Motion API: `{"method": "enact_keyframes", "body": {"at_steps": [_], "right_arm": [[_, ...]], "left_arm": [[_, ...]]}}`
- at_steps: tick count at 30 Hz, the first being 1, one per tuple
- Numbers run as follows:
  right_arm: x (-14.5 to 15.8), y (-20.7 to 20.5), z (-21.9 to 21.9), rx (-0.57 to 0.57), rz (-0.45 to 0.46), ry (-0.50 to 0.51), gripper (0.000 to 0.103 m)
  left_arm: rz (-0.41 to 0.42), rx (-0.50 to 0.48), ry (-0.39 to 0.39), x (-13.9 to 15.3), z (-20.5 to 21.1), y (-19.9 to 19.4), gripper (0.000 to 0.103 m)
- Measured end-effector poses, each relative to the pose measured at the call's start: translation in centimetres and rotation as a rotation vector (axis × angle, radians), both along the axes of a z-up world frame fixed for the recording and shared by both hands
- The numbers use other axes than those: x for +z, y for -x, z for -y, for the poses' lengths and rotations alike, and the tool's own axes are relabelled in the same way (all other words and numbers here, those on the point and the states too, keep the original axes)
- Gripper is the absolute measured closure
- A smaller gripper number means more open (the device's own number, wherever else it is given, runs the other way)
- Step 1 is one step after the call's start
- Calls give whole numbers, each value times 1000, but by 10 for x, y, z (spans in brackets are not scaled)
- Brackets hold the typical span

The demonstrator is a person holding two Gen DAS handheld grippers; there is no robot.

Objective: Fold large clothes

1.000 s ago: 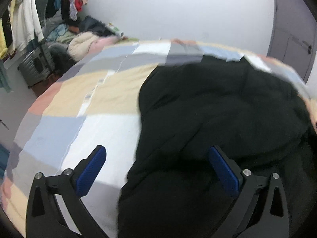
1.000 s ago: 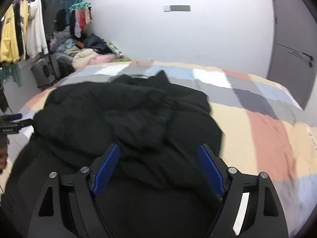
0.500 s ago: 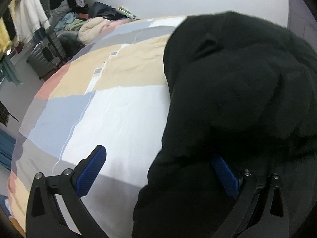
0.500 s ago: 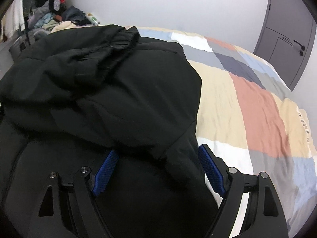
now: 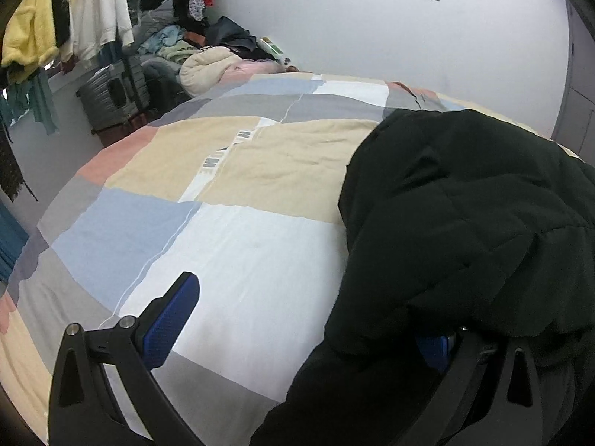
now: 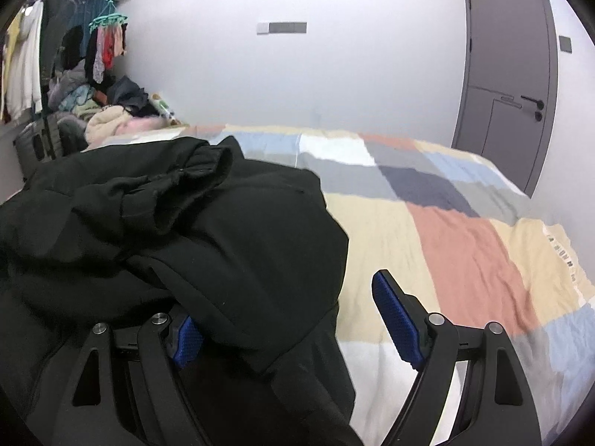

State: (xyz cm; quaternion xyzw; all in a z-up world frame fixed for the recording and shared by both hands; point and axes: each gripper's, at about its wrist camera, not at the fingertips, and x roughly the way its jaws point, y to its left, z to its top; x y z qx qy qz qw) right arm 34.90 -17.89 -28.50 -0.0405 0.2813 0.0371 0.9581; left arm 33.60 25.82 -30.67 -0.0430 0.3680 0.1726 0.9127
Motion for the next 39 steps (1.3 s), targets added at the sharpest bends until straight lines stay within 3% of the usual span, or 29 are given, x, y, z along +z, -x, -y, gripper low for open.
{"method": "enact_keyframes", "body": {"at_steps": [11,18,21,28,34,39], "right_arm": [[-30,-15,28,-73,-118,-107,17],[-12,10,21,-68,-130,-111,16],[11,32,16,-45,-108,-141,16],[89,80,-4,24,-2,-175,15],[165,131,-14,80,71,-206,15],[194,173,-15,118,90,-205,15]], "left_arm": [[-45,4,52,-12,-6,-3,0],[-48,-48,41,15,13,26,1],[-12,-75,53,40,28,49,0],[132,-158,47,127,71,113,0],[190,-200,86,196,66,163,0],[189,-207,126,220,43,208,0]]}}
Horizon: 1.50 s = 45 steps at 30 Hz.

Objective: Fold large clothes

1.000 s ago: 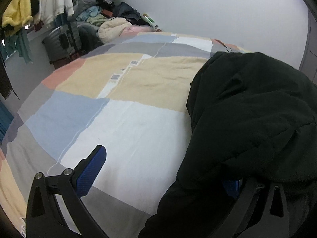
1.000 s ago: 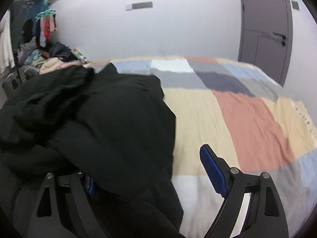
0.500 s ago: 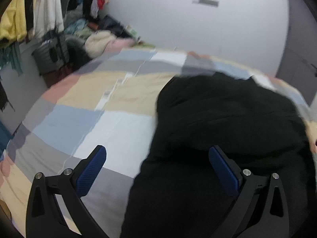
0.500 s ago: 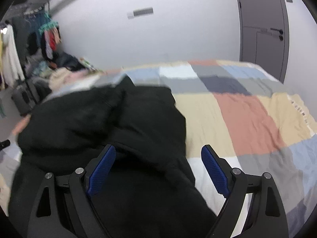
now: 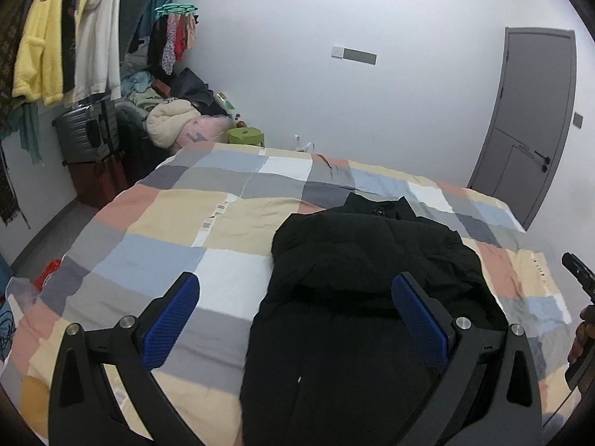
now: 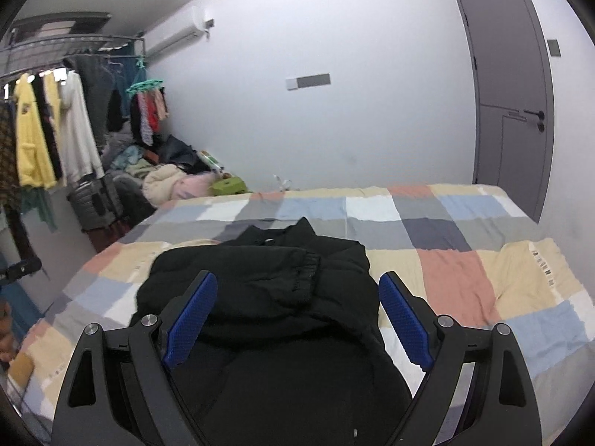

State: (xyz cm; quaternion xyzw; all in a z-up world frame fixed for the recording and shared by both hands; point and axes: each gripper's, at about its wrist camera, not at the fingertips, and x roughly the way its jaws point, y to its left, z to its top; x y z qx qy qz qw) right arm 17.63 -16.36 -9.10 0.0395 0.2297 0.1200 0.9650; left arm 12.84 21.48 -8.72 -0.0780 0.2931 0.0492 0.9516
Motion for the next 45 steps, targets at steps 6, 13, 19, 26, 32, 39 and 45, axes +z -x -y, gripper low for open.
{"method": "enact_keyframes", "body": {"at_steps": [6,13,19,26,32,39,45], "right_arm": [[2,43,7,41,-47,-22,15],[-21,73,26,53,-167,-45,15],[-58,80,48,50,-339,-62,15],[-110,75,86,54,-583,-122,15],[-149,60,113,63,-777,-172,15],[-180,40,119,125,-951,-141,15],[-213,19,119,195,-1069,-121,15]], "left_arm": [[-97,-36,99,-10,-27,35,0],[-280,-89,265,-62,-54,51,0],[-499,-127,384,-126,-62,44,1],[-688,-204,459,-177,-53,37,1],[-822,-230,492,-215,-47,24,1],[-894,-288,561,-245,-43,6,1],[-989,-350,589,-276,-33,-2,1]]}}
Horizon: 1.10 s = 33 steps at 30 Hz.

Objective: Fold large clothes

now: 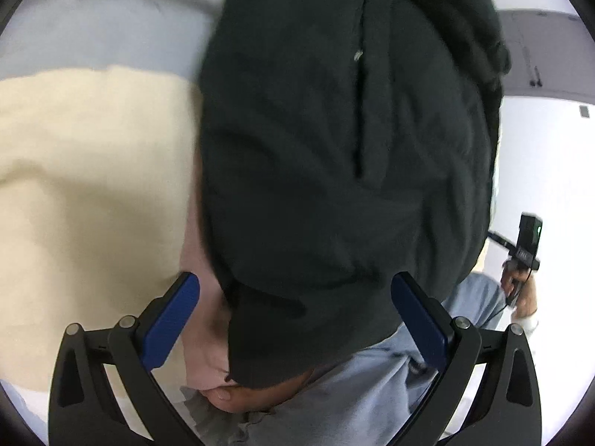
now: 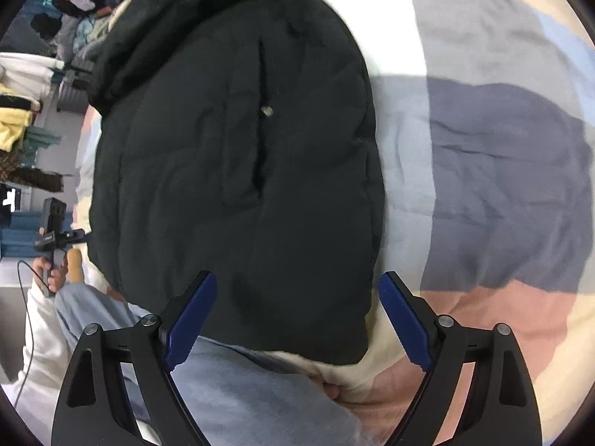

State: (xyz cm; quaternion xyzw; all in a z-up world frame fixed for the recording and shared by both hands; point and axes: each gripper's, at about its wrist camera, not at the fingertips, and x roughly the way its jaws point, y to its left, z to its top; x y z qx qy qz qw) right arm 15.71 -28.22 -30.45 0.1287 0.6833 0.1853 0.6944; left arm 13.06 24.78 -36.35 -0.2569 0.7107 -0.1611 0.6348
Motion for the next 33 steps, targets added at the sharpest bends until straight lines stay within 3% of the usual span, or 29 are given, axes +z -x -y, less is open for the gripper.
{"method": "enact_keyframes", "body": {"at_steps": [8,15,19,23,24,26,28,31,33], "right_arm": [[-37,-14,2,32,-100,-83,12],[-29,-14,-14,100,-94,-224,9],[-23,-10,-38,198,-83,-247,9],[-24,-9,-49,236,-80,-214,11],[-19,-8,-50,243,-62,-221,16],[-9,-7,-57,243,-20,-215,38],[1,-4,-62,236,22,-199,76],[29,0,-63,217,110,-191,92],[49,2,-68,209,169,-197,93]], "left_arm": [[-14,-44,112,-12,11,-7,1],[6,-115,148,-2,32,-8,7],[-1,-117,122,-2,41,-14,30],[3,-99,98,2,44,-14,44],[10,-92,89,4,44,-13,52],[22,-56,87,11,41,-10,64],[45,-24,88,24,36,-8,80],[109,37,96,55,26,-2,87],[159,66,98,78,19,2,90]]}}
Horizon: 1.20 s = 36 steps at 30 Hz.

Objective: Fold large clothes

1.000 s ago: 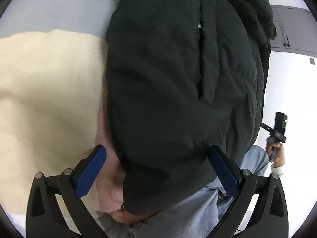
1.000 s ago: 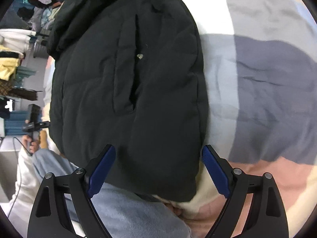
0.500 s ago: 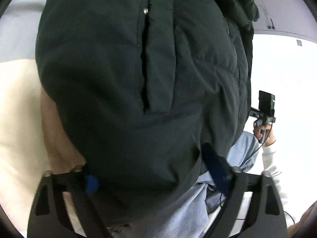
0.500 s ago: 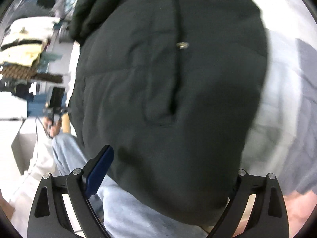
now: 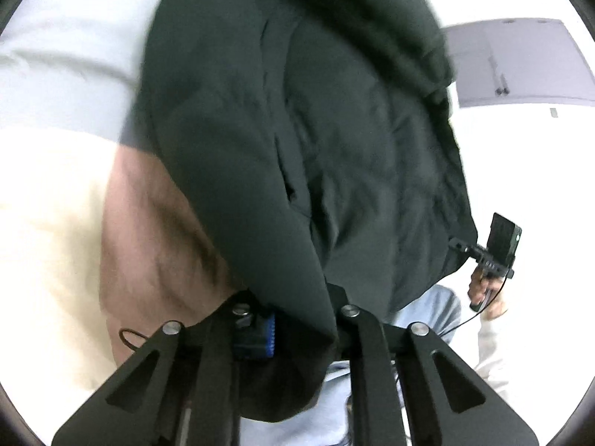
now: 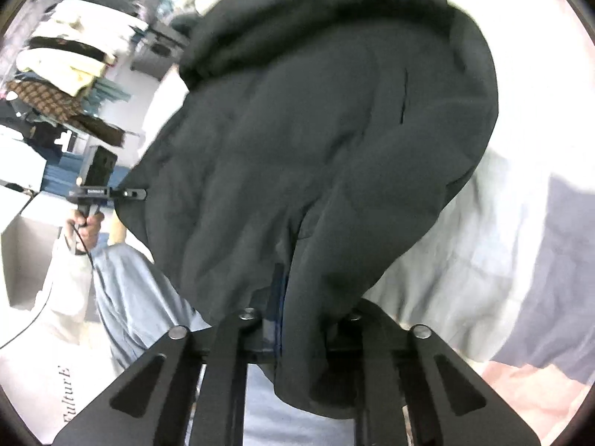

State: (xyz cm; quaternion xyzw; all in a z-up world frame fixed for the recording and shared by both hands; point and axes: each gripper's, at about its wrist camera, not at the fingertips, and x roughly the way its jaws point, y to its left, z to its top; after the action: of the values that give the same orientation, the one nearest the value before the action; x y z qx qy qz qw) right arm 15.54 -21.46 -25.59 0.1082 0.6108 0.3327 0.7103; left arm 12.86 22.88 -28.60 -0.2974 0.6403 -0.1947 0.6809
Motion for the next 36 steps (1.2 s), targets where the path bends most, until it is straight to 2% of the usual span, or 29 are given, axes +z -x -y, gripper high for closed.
{"method": "enact_keyframes", "body": {"at_steps": [7,12,19,21,28,32,36], "right_arm": [[87,17,-5,-46,205,-76,97],[127,35,-1,-97,284,-143,98],[158,64,18,-163,338,-230,98],[162,77,18,-176,347,-243,98],[177,122,33,-240,378,-284,99],[186,126,38,-269,385,-305,99],[182,105,41,-286,380,-311,99]], "left_arm": [[164,127,9,76,-29,20,96],[242,179,40,112,-48,42,98],[302,243,64,139,-72,67,99],[310,253,65,143,-67,73,99],[343,231,65,162,-64,98,99],[345,226,59,167,-64,88,99],[334,231,59,170,-68,72,99]]}}
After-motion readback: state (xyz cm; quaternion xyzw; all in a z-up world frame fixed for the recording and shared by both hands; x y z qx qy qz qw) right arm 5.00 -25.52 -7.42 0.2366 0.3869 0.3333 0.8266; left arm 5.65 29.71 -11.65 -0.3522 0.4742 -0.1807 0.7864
